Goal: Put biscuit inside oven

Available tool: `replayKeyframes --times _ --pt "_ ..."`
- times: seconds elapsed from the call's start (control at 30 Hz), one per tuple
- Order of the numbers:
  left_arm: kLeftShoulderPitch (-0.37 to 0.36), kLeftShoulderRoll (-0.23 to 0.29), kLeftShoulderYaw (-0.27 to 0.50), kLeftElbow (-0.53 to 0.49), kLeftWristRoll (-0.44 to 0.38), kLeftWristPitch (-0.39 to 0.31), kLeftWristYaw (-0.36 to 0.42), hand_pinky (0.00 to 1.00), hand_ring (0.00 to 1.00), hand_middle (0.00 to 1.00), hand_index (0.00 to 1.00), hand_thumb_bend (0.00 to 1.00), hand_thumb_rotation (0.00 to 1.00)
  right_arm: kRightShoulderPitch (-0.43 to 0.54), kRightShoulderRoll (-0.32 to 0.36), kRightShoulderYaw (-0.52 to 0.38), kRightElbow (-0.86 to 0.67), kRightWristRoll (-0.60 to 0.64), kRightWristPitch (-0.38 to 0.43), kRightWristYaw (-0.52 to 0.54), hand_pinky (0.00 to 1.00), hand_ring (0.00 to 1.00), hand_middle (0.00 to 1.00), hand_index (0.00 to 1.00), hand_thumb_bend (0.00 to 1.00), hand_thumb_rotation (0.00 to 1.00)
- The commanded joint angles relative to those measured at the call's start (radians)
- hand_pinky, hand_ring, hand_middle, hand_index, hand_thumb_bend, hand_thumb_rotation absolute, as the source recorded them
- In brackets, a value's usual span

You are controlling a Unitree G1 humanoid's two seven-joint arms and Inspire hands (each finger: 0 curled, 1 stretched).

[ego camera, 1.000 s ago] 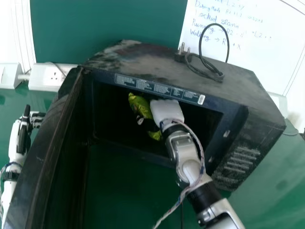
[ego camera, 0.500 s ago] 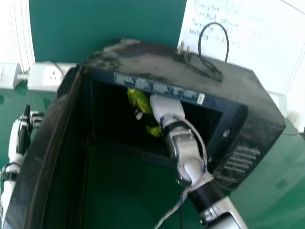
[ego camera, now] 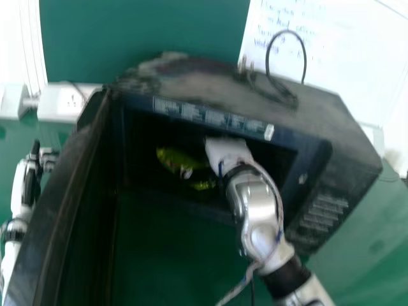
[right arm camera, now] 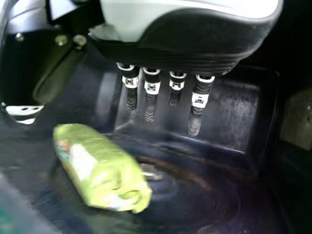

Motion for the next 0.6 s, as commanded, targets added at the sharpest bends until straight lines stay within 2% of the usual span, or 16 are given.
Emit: replayKeyframes --times 0.0,0.17,0.33,0.57 --pt "0.006 0.006 0.002 0.010 -0.004 -0.011 -0.003 0.30 0.34 0.43 0.48 0.52 0.07 0.041 -0.021 -0.022 -0.085 -0.014 0.007 0.051 0.72 0.85 0.90 0.95 0.96 0.86" --pt "0.004 0.006 0.003 0.015 -0.005 -0.013 -0.004 0.30 0.34 0.43 0.48 0.52 0.07 0.109 -0.031 -0.066 -0.262 -0.032 0.013 0.180 0.80 0.91 0.94 0.95 0.94 0.85" --pt "0.003 0.004 0.002 0.013 -0.006 -0.013 -0.003 0.30 0.34 0.42 0.48 0.52 0.07 0.166 -0.050 -0.110 -0.416 -0.063 -0.010 0.287 0.81 0.92 0.94 0.95 0.92 0.85" --pt "0.002 0.004 0.001 0.018 -0.008 -0.016 -0.006 0.30 0.34 0.43 0.48 0.52 0.07 0.230 -0.108 -0.179 -0.579 -0.059 -0.124 0.371 0.80 0.92 0.95 0.96 0.93 0.89"
